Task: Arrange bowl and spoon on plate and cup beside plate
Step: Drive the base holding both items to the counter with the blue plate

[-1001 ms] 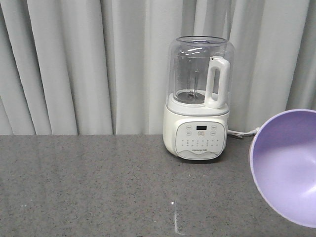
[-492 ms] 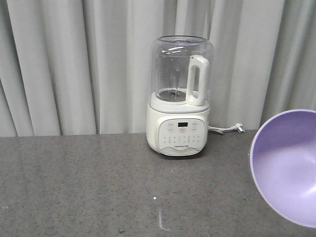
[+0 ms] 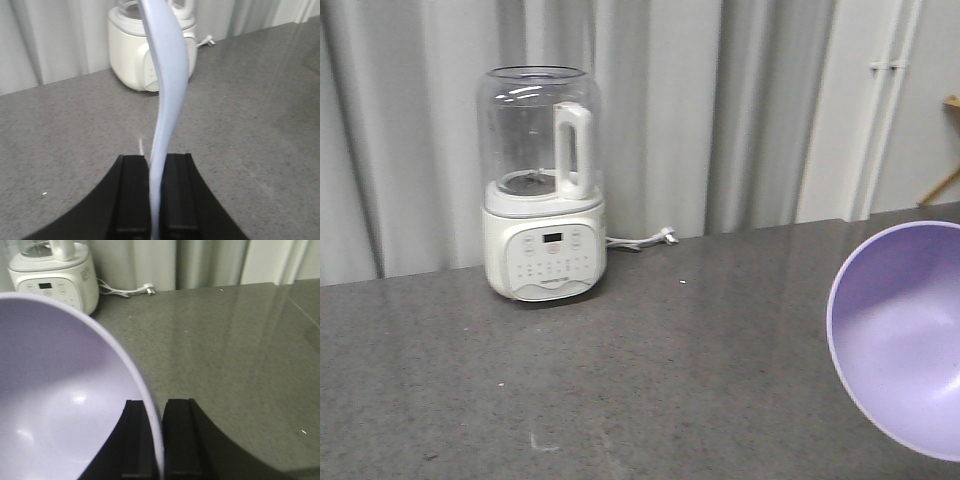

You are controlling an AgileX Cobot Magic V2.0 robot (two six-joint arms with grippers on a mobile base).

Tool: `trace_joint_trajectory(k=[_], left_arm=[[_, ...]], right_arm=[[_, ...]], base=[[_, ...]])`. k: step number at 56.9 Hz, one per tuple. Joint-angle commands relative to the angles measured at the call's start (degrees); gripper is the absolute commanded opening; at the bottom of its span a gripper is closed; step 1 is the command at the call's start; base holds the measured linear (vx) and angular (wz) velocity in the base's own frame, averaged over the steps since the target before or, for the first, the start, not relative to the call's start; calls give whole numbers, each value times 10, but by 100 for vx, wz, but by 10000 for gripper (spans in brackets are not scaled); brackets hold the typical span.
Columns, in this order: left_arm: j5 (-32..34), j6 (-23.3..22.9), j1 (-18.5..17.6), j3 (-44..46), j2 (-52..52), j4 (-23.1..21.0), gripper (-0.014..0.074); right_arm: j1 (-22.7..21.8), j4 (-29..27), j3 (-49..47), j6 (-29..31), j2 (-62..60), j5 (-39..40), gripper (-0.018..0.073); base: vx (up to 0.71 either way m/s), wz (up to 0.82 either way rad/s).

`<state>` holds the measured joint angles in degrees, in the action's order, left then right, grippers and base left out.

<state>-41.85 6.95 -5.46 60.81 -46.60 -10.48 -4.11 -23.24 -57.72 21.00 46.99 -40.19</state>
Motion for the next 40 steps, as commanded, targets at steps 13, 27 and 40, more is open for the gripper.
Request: trace_joint_trajectory(k=[13, 27, 40], left_arm=[[47, 0, -1, 12, 2, -11, -3], [47, 0, -1, 12, 2, -11, -3], [47, 0, -1, 12, 2, -11, -3]], right_arm=[[-2, -10, -18, -1, -4, 45, -8], [-2, -10, -18, -1, -4, 45, -8], [-2, -10, -18, -1, -4, 45, -8]], base=[[-14, -64], [-15, -62], [-13, -54]])
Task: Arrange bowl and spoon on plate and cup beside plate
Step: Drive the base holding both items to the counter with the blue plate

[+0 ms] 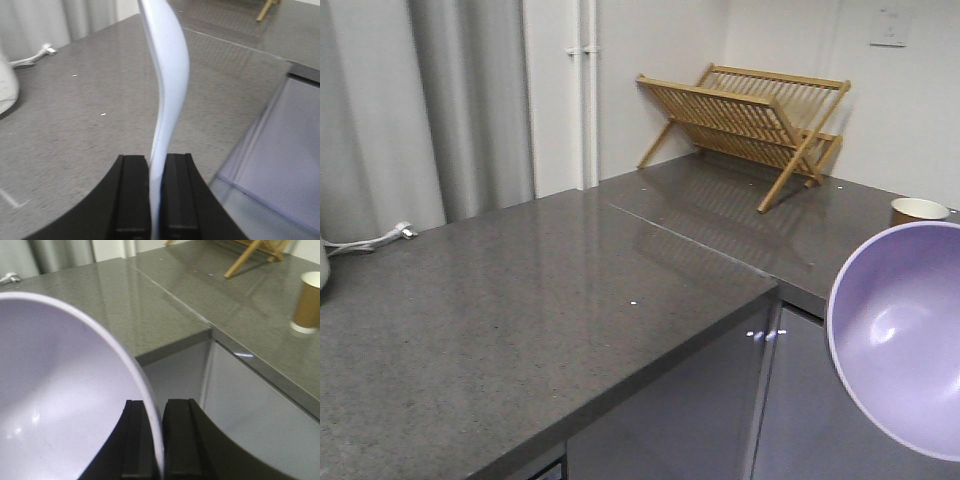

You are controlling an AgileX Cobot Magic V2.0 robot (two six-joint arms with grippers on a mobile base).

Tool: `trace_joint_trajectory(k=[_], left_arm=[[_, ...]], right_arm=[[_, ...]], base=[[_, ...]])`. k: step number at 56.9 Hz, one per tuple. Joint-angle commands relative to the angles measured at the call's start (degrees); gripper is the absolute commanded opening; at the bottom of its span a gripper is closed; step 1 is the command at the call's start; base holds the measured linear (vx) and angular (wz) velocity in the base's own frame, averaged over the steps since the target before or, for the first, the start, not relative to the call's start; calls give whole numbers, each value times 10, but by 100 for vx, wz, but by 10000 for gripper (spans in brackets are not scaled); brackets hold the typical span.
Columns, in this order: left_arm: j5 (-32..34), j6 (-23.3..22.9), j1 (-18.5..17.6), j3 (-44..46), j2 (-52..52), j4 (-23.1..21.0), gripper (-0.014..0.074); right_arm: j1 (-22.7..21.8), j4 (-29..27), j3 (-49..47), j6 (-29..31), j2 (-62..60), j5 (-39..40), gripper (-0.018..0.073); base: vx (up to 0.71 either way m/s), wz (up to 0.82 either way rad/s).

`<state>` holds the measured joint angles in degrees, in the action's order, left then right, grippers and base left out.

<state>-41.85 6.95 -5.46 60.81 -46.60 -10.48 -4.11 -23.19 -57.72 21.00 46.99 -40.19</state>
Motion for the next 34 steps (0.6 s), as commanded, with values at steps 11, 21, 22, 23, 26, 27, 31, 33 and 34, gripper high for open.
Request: trace_joint_trajectory(k=[11, 21, 22, 23, 26, 27, 31, 33, 34], left_arm=[[47, 0, -1, 12, 2, -11, -3], [47, 0, -1, 12, 2, -11, -3], [47, 0, -1, 12, 2, -11, -3], [47, 0, -1, 12, 2, -11, -3], [47, 0, -1, 12, 2, -11, -3], [47, 0, -1, 12, 2, -11, -3], [47, 0, -1, 12, 2, -11, -3], [47, 0, -1, 12, 2, -11, -3], [47, 0, -1, 12, 2, -11, -3]], right_arm=[[-2, -11, -18, -1, -4, 45, -8], [-2, -11, -18, -1, -4, 45, -8], [-2, -11, -18, -1, -4, 45, -8], [-2, -11, -18, -1, -4, 45, -8], [-2, -11, -18, -1, -4, 45, -8], [-2, -11, -18, -1, -4, 45, -8], [-2, -11, -18, -1, -4, 45, -8], [-2, -11, -18, -1, -4, 45, -8], [-2, -11, -18, -1, -4, 45, -8]], base=[[-9, -48], [-4, -46], [0, -45], [0, -46], [2, -46], [4, -48], [4, -49], [7, -52], [8, -54]])
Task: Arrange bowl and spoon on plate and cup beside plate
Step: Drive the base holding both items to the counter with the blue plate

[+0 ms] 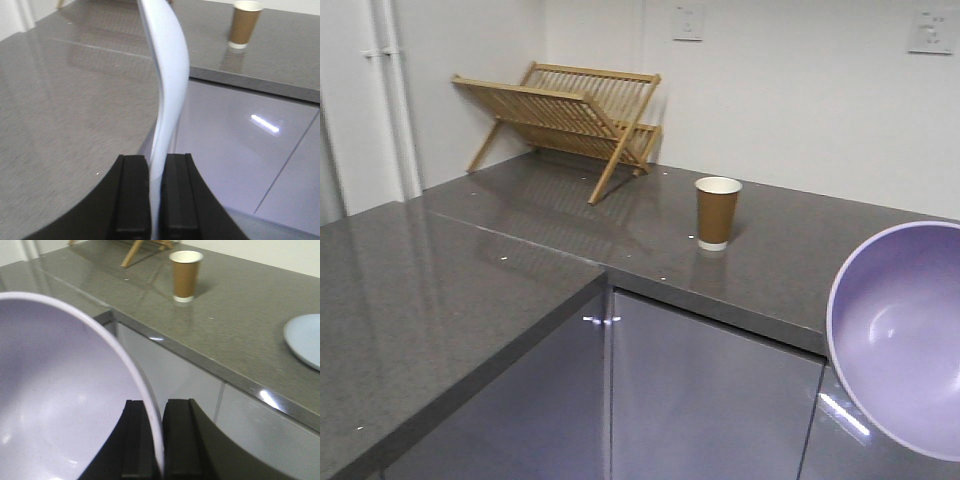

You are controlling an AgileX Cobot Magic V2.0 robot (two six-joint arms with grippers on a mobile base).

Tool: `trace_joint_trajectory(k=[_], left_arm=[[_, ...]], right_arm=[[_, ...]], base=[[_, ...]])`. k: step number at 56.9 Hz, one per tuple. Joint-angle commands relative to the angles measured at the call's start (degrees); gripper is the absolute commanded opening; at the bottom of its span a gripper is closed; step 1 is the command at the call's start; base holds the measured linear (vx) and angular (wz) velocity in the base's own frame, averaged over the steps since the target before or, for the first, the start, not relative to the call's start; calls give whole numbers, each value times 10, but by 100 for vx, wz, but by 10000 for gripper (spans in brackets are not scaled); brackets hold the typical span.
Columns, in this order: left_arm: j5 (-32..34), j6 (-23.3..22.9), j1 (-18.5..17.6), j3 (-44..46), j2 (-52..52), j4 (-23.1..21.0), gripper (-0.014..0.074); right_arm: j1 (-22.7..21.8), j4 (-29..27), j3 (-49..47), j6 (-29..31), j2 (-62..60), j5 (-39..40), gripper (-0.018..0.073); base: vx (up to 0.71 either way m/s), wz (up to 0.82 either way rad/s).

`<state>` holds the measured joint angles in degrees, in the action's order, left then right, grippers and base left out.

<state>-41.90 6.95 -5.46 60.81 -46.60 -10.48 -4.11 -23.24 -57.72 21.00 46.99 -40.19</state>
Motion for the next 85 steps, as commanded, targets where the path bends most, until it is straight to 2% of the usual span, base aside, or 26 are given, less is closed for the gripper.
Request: trace_joint_trajectory(k=[1, 34, 85], left_arm=[[47, 0, -1, 12, 2, -11, -3], [47, 0, -1, 12, 2, -11, -3], [47, 0, -1, 12, 2, -11, -3]], right_arm=[[-2, -10, -18, -1, -4, 44, -8], [-2, -10, -18, -1, -4, 44, -8], [-2, -10, -18, -1, -4, 44, -8]], base=[[9, -54], [18, -46], [32, -10]])
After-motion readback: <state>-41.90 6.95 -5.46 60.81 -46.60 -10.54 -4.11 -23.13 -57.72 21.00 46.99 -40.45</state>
